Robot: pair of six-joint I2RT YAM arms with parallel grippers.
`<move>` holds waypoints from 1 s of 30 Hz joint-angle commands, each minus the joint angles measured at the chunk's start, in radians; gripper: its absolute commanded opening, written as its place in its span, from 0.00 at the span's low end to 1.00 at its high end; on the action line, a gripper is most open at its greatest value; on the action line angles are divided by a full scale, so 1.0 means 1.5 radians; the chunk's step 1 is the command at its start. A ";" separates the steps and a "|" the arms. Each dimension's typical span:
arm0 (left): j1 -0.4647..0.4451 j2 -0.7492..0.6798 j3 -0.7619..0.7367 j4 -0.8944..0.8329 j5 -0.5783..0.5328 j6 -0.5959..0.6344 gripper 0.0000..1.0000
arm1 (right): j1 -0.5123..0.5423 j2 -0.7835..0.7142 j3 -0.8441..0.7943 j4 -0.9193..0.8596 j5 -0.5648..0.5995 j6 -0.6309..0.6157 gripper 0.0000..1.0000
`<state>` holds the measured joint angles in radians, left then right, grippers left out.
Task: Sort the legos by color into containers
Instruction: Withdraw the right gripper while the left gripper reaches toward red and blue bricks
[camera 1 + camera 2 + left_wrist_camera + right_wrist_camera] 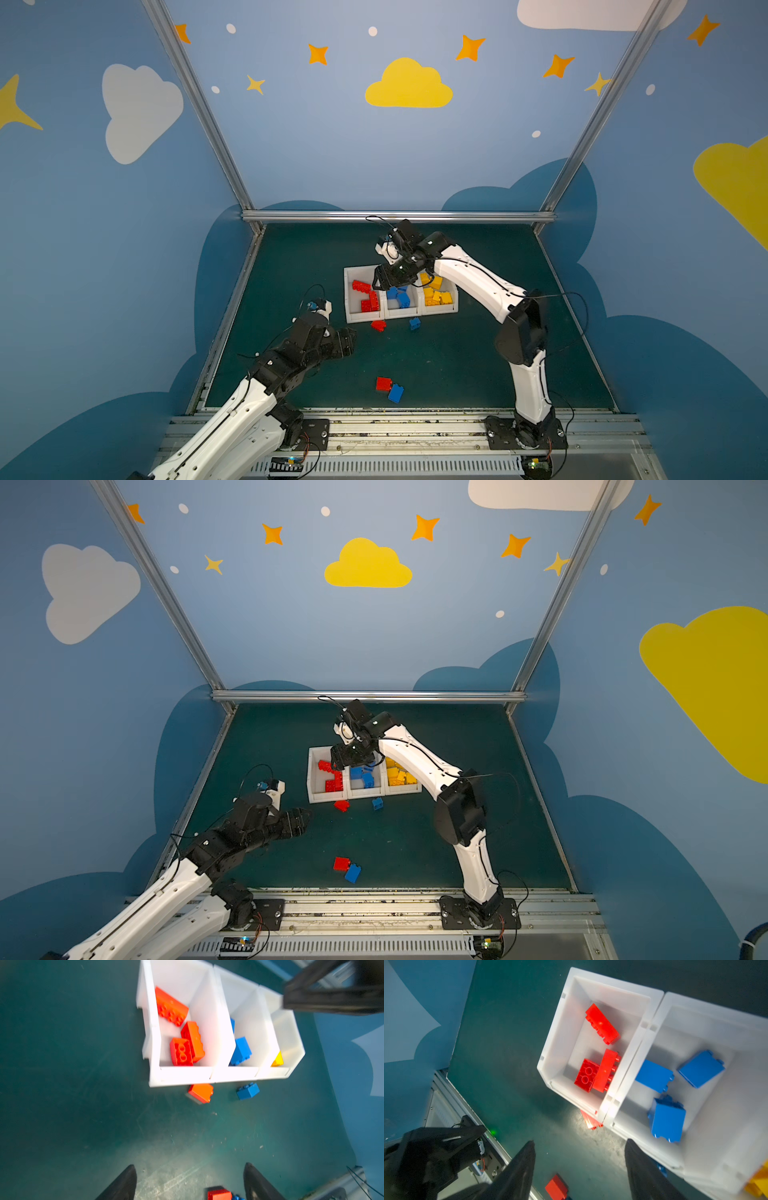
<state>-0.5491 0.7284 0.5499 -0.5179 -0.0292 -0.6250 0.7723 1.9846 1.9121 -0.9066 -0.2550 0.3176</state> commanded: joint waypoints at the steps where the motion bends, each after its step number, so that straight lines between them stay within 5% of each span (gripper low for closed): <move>1: -0.039 0.015 0.014 -0.025 0.039 0.014 0.79 | -0.006 -0.087 -0.108 0.033 0.030 0.027 0.68; 13: -0.254 0.171 -0.006 0.018 0.037 -0.075 0.79 | -0.027 -0.290 -0.464 0.080 0.095 0.140 0.68; 30: -0.307 0.432 0.100 0.030 0.074 -0.062 0.63 | -0.038 -0.341 -0.546 0.091 0.112 0.160 0.68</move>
<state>-1.0042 1.3575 0.6750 -0.4545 0.0689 -0.7322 0.7223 1.5017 1.1065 -0.7628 -0.1070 0.5575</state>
